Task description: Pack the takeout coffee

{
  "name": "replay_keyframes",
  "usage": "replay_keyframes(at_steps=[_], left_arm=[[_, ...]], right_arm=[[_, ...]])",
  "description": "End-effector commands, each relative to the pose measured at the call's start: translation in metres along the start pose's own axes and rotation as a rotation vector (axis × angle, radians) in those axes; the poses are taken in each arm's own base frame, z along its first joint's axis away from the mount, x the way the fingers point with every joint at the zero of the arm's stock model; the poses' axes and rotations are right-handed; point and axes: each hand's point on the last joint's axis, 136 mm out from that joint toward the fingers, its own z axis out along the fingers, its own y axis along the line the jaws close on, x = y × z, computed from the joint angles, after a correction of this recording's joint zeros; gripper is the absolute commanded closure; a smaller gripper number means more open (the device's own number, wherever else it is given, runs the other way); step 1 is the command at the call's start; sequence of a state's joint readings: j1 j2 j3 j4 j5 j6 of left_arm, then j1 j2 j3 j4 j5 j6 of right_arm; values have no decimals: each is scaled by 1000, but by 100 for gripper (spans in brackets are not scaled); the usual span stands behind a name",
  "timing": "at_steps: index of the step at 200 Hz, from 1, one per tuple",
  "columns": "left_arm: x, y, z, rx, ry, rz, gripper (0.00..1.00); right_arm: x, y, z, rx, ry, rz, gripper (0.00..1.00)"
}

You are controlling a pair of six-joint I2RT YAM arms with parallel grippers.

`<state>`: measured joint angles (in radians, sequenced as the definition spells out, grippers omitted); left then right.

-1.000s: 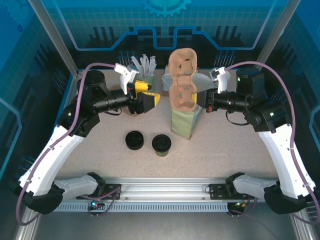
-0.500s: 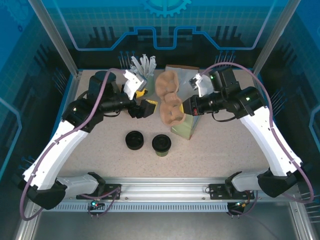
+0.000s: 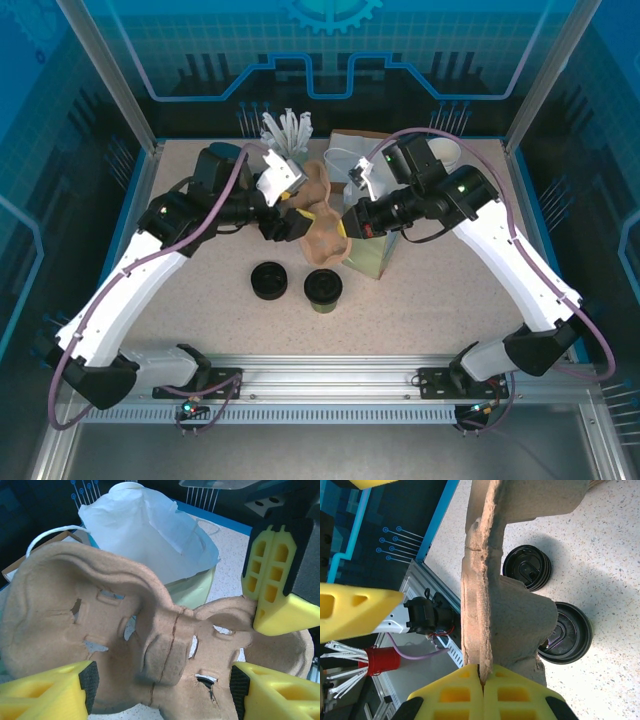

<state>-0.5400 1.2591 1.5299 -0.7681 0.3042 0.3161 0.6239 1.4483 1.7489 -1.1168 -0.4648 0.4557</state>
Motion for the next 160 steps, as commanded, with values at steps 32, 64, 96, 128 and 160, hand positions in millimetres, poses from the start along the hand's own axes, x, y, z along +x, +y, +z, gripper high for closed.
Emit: replay_keyframes(at_steps=[32,64,96,128,160], left_arm=[[19,-9,25,19,99,117,31],[24,-4,33,8,126,129,38],[27,-3,39,11,139,137,41],[28,-5,43,25,144,141,40],[31,-14,46,68,155,148,41]], right_arm=[[6,14,-1,-35,35,-7,100],[8,15,-1,-37,40,-10,100],[9,16,-2,-37,45,-16,100],[11,16,-2,-38,52,-18,100],[12,18,-2,-42,56,-24,100]])
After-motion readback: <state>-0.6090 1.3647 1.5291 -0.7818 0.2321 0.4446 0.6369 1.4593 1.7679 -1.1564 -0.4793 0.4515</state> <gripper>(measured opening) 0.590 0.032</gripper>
